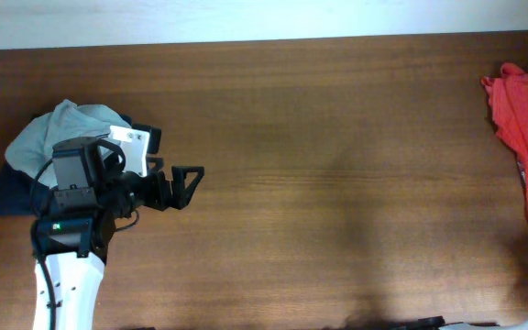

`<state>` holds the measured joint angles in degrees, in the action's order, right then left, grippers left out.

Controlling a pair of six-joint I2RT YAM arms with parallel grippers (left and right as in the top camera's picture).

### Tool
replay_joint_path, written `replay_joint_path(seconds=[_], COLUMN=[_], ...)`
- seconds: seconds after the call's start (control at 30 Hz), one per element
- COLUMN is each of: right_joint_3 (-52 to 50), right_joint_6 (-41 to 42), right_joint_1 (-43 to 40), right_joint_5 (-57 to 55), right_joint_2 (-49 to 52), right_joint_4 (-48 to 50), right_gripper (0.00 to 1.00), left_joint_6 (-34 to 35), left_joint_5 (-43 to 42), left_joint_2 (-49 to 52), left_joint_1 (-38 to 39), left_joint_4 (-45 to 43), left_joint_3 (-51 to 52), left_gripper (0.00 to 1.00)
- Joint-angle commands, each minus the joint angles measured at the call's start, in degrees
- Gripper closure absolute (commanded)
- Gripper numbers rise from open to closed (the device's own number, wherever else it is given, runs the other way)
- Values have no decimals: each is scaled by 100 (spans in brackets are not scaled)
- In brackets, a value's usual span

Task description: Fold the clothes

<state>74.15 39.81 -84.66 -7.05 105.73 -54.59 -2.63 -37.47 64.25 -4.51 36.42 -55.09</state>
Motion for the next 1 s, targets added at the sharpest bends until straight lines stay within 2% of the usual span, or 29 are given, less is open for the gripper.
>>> replay_joint_path(seconds=[0.0,0.1,0.13,0.2,0.27,0.37,0.4,0.57,0.8,0.97], right_joint_3=[103,109,109,120,153,275,382,669,881,879], right_joint_6=[96,94,87,-372,-468,-492,-568,-682,-964,-1340], right_joint_1=[-17,-15,-4,63,140,463,678,1735,4203,6236], right_joint_5=[-70,-68,-33,448,898,2544,3180,4452,4380,4151], right_joint_2=[28,28,28,15,-11,-203,-337,-977,-2063,-2192], right_joint_4=[168,208,208,308,317,348,345,295,452,544], right_gripper=[56,91,95,96,96,96,96,96,96,96], left_joint_6=[52,52,52,50,50,50,52,50,48,48], left_joint_5=[-229,-315,-341,-350,-350,-350,-350,-348,-317,116], left_joint_2=[13,7,7,7,9,7,7,7,7,7], left_joint_1=[13,13,13,13,13,13,13,13,-2,-118], left_joint_4=[-85,-103,-105,-109,-157,-332,-376,-457,-494,-496], left_joint_3=[-127,-129,-129,-129,-129,-129,-133,-153,-166,-192], left_gripper=[1,1,1,1,1,1,1,1,1,2])
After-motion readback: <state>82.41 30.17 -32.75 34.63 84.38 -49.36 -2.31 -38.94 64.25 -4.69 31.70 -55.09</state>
